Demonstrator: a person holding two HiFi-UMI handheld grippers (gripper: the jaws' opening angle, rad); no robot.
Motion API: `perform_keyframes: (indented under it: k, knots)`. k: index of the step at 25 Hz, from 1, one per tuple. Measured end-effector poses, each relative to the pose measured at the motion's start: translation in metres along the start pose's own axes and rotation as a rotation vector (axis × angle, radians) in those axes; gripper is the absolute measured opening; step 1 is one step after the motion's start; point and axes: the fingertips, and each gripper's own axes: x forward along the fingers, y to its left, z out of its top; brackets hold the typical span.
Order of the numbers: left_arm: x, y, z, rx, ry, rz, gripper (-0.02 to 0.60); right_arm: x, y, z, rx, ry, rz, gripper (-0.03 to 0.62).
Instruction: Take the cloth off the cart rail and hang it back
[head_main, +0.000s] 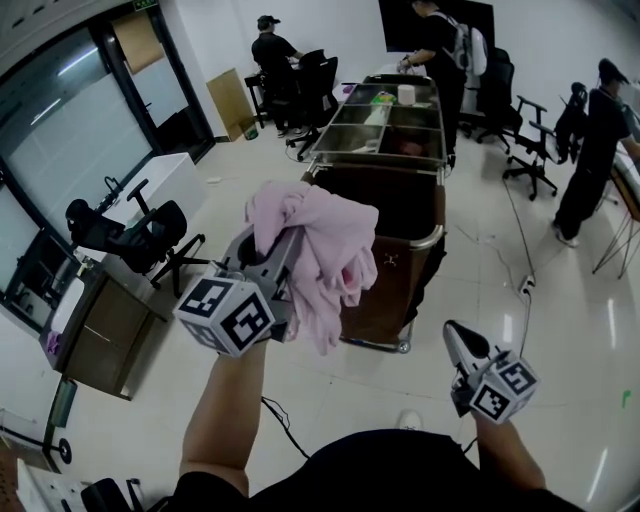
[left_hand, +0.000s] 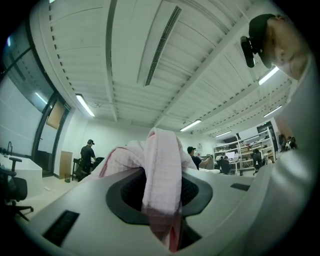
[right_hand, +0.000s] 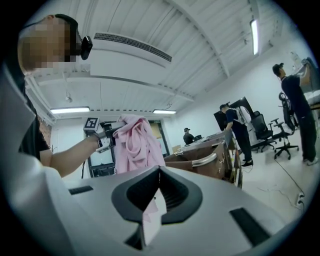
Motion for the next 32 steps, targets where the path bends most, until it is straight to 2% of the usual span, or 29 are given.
perform_keyframes:
  k: [4,8,14,22,25,28,32]
  knots:
    - [0.040,-0.001,0.025,0.059,-0.026,0.007,0.101,-0.002,-0.019,0.007,0.005,-0.012,-0.002,0.015]
    - [0.078,0.006,0.041,0.146,-0.044,0.047,0.101,-0.004,-0.036,0.012,0.004,-0.022,-0.004,0.015]
    - [0.127,0.024,0.039,0.140,-0.024,0.100,0.101,-0.008,-0.059,0.020,-0.002,-0.025,-0.011,0.015]
    - [0.178,0.038,0.046,0.128,-0.045,0.128,0.101,-0.014,-0.087,0.023,0.002,-0.017,-0.030,0.015]
    - [0.196,0.044,0.017,0.133,0.054,0.127,0.102,-0.012,-0.091,0.023,0.006,-0.009,-0.030,0.015]
    - [0.201,0.046,-0.035,0.136,0.184,0.125,0.103,-0.012,-0.095,0.019,0.010,0.005,-0.032,0.015]
    - [0.198,0.048,-0.101,0.130,0.287,0.126,0.104,-0.010,-0.100,0.013,0.020,0.021,-0.033,0.015]
